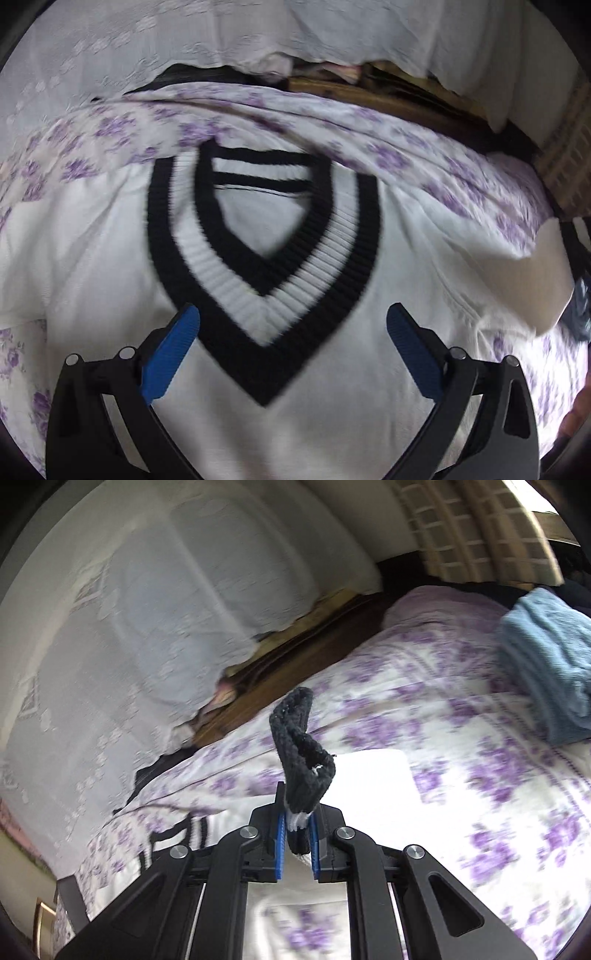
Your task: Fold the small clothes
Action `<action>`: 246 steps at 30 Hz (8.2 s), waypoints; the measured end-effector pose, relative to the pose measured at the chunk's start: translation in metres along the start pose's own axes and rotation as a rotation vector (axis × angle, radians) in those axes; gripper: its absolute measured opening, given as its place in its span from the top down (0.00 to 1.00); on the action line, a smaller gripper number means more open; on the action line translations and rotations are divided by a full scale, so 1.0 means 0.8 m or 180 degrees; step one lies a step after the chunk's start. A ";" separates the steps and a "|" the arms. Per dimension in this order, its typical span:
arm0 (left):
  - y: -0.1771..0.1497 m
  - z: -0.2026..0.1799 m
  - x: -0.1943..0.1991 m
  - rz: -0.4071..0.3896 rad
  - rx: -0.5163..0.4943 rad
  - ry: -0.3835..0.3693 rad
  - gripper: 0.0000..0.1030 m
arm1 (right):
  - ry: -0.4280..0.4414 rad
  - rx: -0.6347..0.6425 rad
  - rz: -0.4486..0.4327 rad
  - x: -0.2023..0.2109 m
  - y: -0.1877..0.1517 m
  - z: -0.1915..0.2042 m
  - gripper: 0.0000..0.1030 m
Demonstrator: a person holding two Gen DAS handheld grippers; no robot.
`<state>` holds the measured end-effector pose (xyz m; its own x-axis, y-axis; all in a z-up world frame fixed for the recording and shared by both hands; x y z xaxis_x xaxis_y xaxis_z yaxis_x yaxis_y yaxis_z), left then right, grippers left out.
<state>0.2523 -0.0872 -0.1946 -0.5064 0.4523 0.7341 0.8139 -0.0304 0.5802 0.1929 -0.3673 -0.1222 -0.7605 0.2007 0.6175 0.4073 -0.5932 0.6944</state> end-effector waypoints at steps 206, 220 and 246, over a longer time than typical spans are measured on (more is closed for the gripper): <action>0.012 0.303 0.249 -0.1486 0.1951 -0.0174 0.34 | 0.0213 0.1827 0.0943 -0.059 -0.174 0.091 0.03; 0.035 0.281 0.234 -0.1350 0.1722 0.0142 0.95 | 0.0199 0.1867 0.0944 -0.061 -0.175 0.091 0.03; 0.017 0.004 0.022 -0.0207 -0.0777 0.0310 0.88 | 0.0465 0.1515 0.0989 -0.055 -0.162 0.086 0.03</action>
<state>0.2557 -0.0768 -0.1748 -0.5900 0.3727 0.7162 0.6920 -0.2235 0.6864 0.2086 -0.2453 -0.2143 -0.6172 -0.0560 0.7848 0.7788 -0.1850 0.5993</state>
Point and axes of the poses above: each gripper's, at about its wrist camera, not at the fingertips, and x roughly against the way its jaws point, z to its left, y to its top, the point moved 10 cm from there along -x, roughly the way its jaws point, and after that the axes turned 14 degrees about -y, right-handed, at the moved point
